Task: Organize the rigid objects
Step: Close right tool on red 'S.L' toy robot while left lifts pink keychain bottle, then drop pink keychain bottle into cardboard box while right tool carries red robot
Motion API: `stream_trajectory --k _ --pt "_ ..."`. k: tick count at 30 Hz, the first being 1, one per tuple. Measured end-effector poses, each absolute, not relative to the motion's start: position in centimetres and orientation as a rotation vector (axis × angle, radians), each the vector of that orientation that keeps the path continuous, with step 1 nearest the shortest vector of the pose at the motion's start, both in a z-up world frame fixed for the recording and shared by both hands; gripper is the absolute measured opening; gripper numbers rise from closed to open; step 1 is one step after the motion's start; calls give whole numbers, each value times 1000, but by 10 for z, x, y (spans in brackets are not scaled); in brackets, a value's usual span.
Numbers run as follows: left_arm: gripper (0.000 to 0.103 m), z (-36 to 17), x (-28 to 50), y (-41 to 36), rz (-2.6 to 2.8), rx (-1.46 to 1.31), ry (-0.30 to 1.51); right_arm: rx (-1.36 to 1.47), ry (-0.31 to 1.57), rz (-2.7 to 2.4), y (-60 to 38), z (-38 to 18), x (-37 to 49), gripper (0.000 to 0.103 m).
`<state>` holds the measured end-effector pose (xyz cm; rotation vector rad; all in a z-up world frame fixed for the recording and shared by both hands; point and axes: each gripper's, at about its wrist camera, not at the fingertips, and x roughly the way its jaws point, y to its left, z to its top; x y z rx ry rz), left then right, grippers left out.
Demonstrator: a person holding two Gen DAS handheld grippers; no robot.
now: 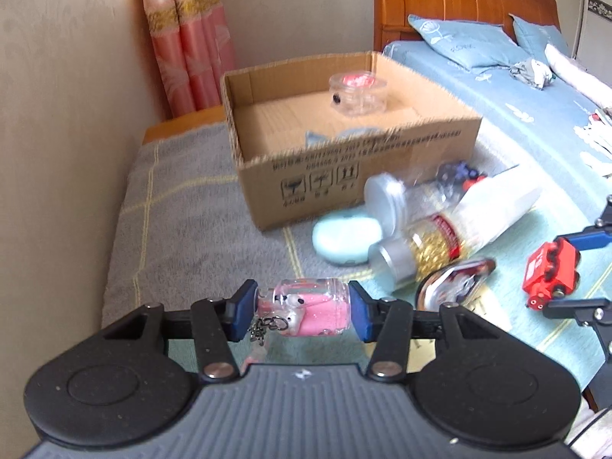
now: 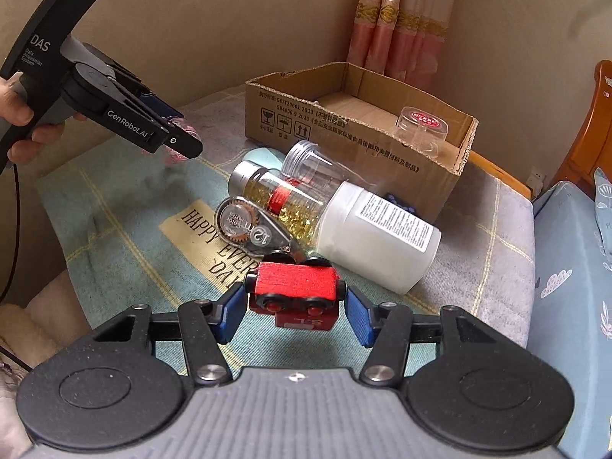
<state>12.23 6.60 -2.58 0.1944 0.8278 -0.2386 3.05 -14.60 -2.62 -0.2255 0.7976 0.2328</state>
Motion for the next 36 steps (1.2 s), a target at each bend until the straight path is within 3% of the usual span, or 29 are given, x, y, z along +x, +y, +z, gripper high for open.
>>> stream_trajectory --k 11,21,36 --pt "50 34 141 51 -268 212 729 -248 713 225 -164 17 55 61" --pt "50 77 231 37 -264 213 703 -212 620 185 -183 58 89 61" --pt "50 23 360 17 -224 179 889 -152 639 137 -206 68 130 61"
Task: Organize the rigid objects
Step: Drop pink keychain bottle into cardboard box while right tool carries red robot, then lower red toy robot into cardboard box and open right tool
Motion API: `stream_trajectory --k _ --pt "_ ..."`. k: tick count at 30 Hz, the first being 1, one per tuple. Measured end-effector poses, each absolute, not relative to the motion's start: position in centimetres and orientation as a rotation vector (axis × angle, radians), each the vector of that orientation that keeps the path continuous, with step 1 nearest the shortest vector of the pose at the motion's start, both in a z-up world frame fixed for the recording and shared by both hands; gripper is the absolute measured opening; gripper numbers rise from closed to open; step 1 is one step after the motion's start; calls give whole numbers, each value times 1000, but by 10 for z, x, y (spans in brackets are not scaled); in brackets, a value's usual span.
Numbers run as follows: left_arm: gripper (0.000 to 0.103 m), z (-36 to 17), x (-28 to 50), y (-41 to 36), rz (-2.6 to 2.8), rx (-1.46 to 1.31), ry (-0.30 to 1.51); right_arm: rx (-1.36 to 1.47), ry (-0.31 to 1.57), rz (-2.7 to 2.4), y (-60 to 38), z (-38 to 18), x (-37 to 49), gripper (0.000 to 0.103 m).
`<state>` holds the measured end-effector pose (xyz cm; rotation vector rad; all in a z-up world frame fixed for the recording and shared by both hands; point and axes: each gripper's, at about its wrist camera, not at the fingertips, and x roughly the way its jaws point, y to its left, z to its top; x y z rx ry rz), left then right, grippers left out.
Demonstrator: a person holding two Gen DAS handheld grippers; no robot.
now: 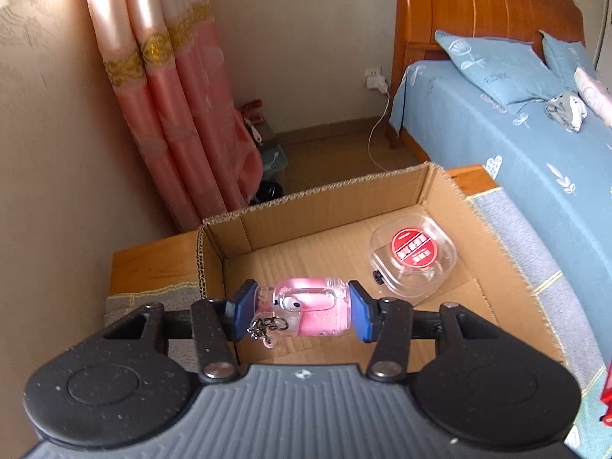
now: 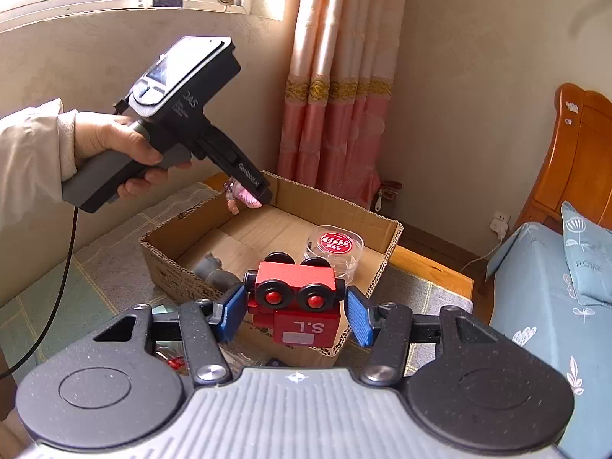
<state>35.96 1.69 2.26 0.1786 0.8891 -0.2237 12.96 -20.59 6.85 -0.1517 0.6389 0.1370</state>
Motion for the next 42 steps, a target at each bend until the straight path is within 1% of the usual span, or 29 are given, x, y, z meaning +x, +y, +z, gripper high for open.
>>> stream_trajectory --k 1,2,3,4,5,7,11,20,30,39,40,41,42 --pt "55 20 361 20 -213 170 884 -148 643 135 -207 68 132 61" --pt "68 19 362 21 -200 163 874 -146 646 130 -208 66 135 61" --pt "76 21 361 23 -184 154 861 -143 649 126 -209 65 137 61" --pt "87 23 357 25 -177 143 835 -140 654 127 -209 64 140 61" --pt "91 27 352 27 -176 135 803 -137 658 127 -210 63 142 61" --pt "91 34 340 31 -187 130 762 -135 664 125 -210 61 146 61" --pt "95 42 317 36 -185 127 758 -128 673 129 -206 57 153 61" --pt "95 45 259 40 -161 156 767 -105 684 124 -202 55 163 61" --pt "95 18 175 57 -41 152 768 -67 702 104 -206 50 180 61" --pt "95 8 144 57 33 166 770 -27 739 69 -212 45 205 61" --pt "95 5 140 57 21 157 771 -29 736 64 -212 44 207 68" --pt "95 5 139 56 10 154 771 -32 736 57 -211 44 208 87" --pt "95 4 138 56 2 156 772 -32 738 52 -211 43 208 97"
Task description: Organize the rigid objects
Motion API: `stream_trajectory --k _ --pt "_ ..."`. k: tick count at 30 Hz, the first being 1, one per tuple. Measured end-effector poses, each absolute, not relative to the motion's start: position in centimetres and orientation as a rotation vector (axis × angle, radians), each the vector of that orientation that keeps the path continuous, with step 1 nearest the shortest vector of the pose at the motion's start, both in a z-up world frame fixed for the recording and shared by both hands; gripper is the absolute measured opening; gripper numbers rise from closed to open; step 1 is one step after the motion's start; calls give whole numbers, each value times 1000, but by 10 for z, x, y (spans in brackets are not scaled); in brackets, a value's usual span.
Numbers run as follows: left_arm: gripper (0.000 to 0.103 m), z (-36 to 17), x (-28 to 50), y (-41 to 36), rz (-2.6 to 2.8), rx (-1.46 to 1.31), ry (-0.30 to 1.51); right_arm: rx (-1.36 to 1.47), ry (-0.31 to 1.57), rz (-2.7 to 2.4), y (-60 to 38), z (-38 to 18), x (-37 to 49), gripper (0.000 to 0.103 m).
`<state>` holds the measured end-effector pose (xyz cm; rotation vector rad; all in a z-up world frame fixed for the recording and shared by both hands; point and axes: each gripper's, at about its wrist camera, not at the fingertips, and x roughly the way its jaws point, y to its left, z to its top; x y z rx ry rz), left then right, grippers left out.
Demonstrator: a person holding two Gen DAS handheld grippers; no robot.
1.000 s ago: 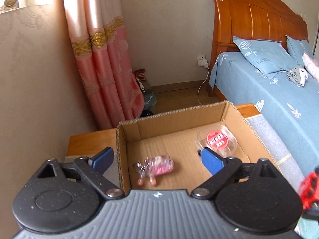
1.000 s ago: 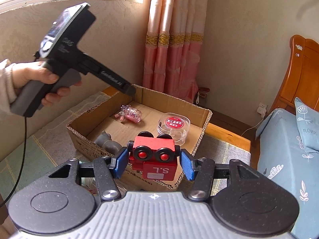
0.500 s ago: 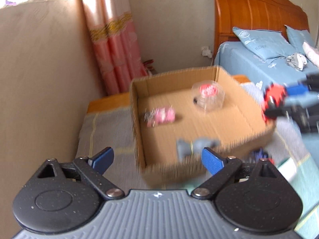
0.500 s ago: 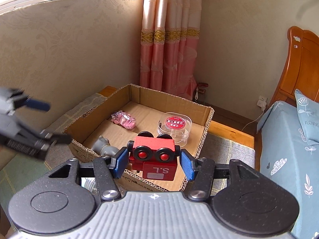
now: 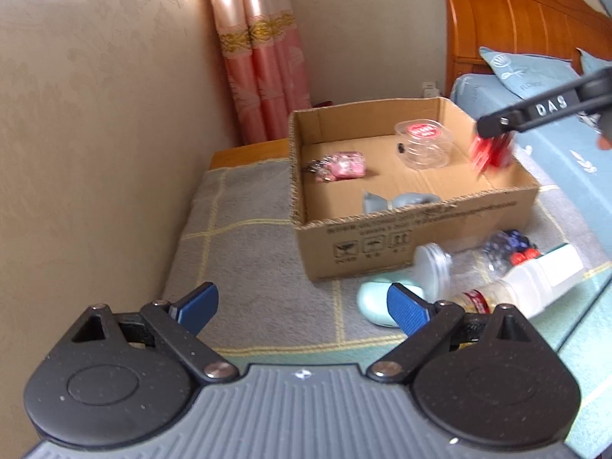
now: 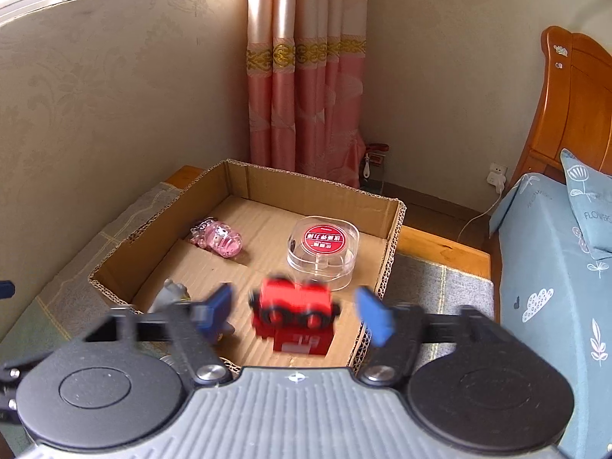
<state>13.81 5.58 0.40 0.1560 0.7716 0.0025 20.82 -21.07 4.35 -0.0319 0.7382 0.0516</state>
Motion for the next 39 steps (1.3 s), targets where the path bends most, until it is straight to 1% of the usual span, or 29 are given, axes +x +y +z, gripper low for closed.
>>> stream_trajectory --k 1,6,14,23,29,39 --pt "95 3 134 56 -2 159 771 -26 728 50 -211 44 206 103" --pt "95 -3 132 56 -4 149 792 -14 715 50 -212 44 194 103" --pt "95 -8 129 59 -1 124 811 -47 746 34 -208 37 180 103" --pt "95 -11 124 58 -1 122 827 -67 804 -18 -207 3 161 103" --pt "95 -16 122 58 -5 119 844 1 821 -37 -216 -20 142 103" --pt "95 -18 119 54 -19 118 847 -15 818 -53 -213 -29 114 103"
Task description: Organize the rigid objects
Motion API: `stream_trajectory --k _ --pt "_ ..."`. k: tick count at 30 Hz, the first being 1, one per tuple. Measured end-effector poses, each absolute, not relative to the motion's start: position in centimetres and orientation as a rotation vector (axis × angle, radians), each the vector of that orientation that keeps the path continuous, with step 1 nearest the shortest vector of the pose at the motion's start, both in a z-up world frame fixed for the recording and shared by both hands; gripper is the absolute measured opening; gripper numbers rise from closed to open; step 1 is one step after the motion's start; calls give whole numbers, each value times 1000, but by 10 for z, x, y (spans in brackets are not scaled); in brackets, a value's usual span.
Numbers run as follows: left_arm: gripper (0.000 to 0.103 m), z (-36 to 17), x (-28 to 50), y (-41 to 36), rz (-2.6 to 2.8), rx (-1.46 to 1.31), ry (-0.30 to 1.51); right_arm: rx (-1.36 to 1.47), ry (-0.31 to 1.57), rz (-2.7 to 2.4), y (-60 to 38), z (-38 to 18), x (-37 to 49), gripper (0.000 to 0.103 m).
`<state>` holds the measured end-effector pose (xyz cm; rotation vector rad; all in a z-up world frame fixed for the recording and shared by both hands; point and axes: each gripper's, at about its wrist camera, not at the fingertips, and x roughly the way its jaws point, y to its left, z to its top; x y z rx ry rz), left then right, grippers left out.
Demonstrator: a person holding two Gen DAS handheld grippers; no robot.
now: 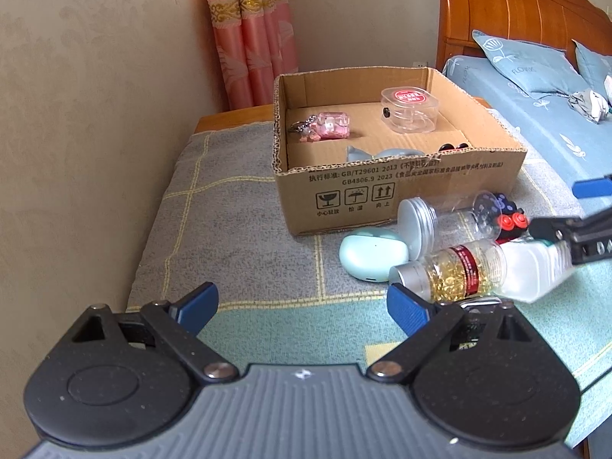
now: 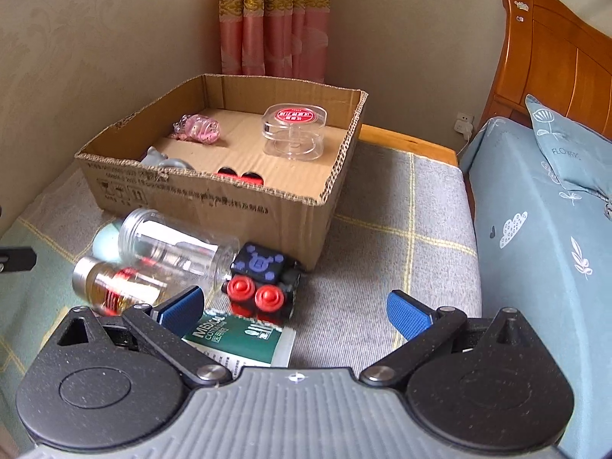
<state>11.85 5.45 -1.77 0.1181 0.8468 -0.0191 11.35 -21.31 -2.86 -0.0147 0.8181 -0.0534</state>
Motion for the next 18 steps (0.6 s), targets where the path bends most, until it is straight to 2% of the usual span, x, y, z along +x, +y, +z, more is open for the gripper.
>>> stream_trajectory --k 12,18 --pt "95 -21 119 48 -58 109 858 29 768 -42 -185 -31 65 103" --pt "95 -27 116 43 -110 88 887 -91 772 -98 -152 -53 58 103"
